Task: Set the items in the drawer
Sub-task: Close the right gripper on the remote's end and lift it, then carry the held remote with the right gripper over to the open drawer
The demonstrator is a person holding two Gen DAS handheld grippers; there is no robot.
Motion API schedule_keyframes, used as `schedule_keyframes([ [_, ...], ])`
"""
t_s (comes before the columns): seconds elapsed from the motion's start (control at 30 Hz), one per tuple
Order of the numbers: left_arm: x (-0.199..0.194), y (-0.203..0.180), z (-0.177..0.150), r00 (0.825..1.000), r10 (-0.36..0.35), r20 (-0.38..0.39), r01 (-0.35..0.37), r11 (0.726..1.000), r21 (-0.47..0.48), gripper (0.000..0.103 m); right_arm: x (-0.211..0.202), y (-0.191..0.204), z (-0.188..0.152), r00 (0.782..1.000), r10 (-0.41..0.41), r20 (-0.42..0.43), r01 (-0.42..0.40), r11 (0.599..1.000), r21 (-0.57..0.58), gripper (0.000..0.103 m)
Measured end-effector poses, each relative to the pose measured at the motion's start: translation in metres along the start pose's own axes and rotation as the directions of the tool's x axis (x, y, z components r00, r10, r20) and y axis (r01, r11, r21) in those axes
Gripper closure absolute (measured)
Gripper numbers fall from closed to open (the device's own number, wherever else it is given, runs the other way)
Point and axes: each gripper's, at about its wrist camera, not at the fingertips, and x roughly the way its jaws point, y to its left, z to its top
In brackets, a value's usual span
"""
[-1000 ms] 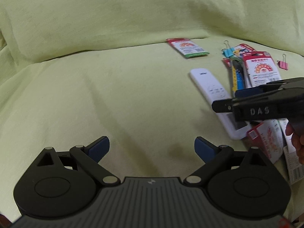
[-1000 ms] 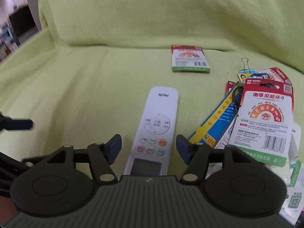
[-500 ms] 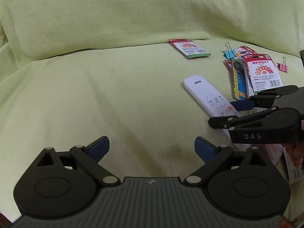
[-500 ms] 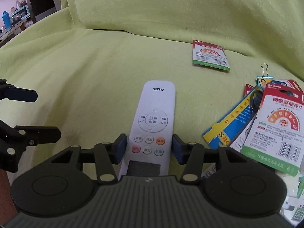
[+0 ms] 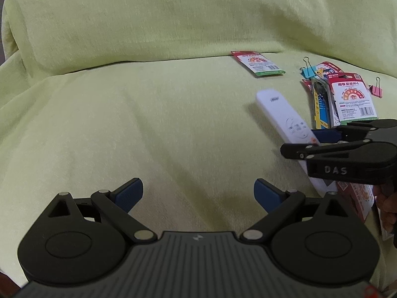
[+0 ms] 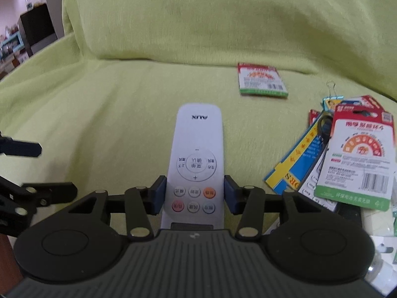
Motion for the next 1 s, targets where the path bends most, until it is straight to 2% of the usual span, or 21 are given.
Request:
schedule_keyframes([
  [0.27, -0.010, -0.006, 0.000, 1.000, -0.007, 0.009, 0.007, 1.000, 0.011, 0.006, -0.031, -0.002, 0.011, 0.996, -0.008, 0.087, 0.004, 0.999, 0.050, 0.059],
  [0.53, -0.029, -0.016, 0.005, 0.999, -0.026, 0.044, 0.025, 0.999, 0.038, 0.006, -0.076, -0.010, 0.021, 0.977, -0.048, 0.206, 0.031, 0.996, 0.087, 0.059],
  [0.7, -0.039, -0.029, 0.007, 0.997, -0.057, 0.058, 0.052, 0.996, 0.077, 0.006, -0.102, -0.018, 0.014, 0.974, -0.077, 0.214, 0.056, 0.993, 0.104, 0.059],
  [1.0, -0.057, -0.083, -0.001, 0.983, -0.167, 0.078, 0.153, 0.974, 0.168, 0.006, -0.155, -0.038, -0.030, 0.967, -0.167, 0.191, 0.133, 0.975, 0.176, 0.059],
])
